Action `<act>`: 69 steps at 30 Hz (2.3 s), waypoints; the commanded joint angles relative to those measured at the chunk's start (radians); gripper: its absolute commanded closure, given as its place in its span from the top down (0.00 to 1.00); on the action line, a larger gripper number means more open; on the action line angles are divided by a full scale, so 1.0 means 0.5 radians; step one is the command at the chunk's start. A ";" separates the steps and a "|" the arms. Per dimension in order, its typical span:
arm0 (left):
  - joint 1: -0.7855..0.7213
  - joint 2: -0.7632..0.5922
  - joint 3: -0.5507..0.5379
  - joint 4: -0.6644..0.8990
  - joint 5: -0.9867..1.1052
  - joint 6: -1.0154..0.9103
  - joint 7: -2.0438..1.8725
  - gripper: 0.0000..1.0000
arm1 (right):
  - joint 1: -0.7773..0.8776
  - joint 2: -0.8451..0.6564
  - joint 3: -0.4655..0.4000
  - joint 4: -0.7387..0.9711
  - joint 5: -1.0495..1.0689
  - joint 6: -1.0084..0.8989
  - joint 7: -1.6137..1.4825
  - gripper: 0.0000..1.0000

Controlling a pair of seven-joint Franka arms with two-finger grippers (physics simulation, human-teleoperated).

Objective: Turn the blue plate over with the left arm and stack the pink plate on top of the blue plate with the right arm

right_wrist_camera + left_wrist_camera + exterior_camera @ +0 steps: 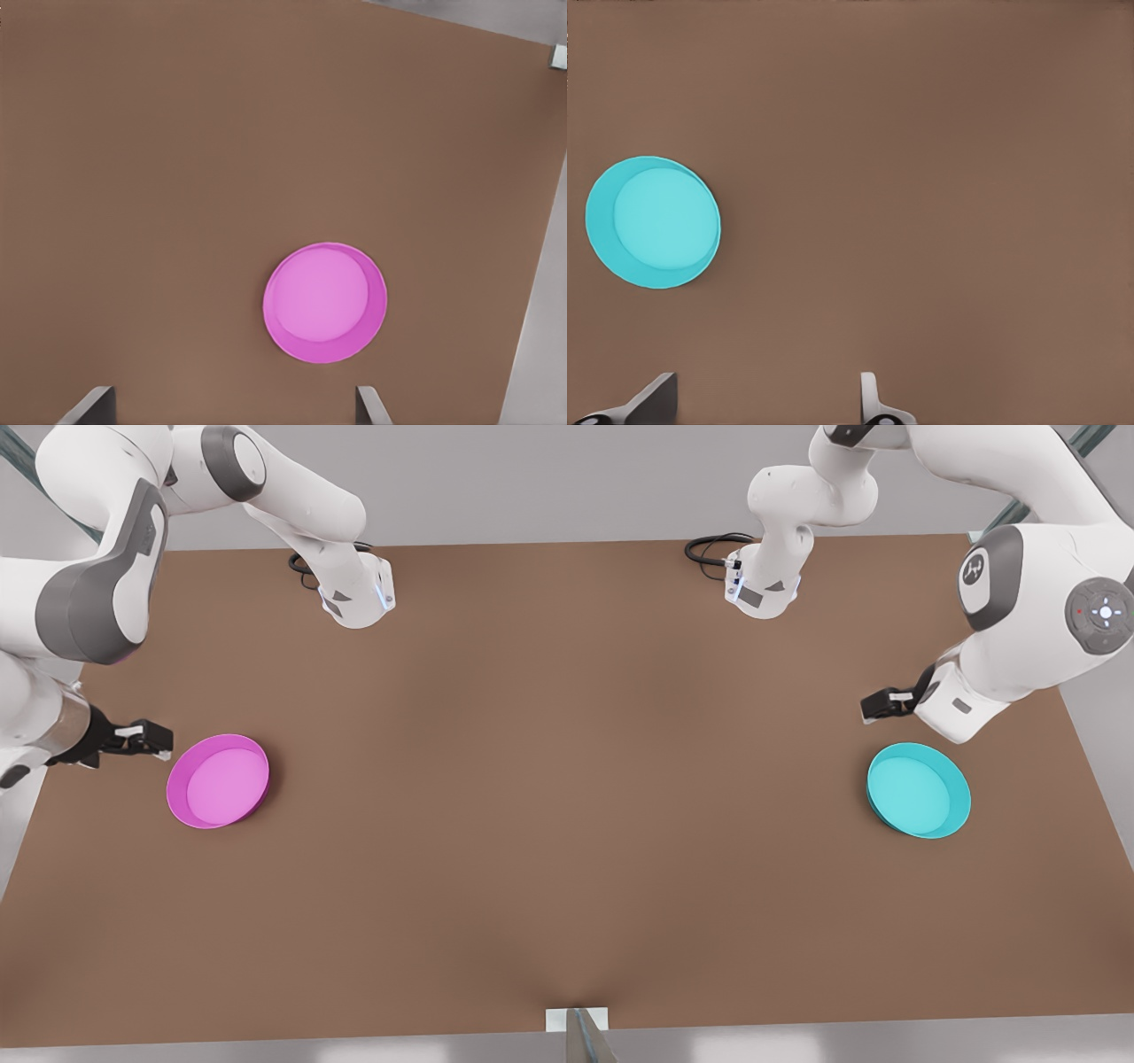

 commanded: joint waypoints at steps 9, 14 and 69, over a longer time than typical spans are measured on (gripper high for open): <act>0.859 0.702 0.157 -0.201 -0.393 0.624 1.502 1.00 | -0.002 0.002 0.001 -0.023 0.003 0.103 -0.144 1.00; 1.135 1.048 0.276 -0.149 -0.626 0.931 2.226 1.00 | -0.002 0.011 -0.002 -0.045 0.003 0.112 -0.144 1.00; 1.172 1.349 0.280 -0.155 -0.801 1.186 2.147 0.21 | -0.023 0.042 -0.005 -0.103 0.012 0.115 -0.144 1.00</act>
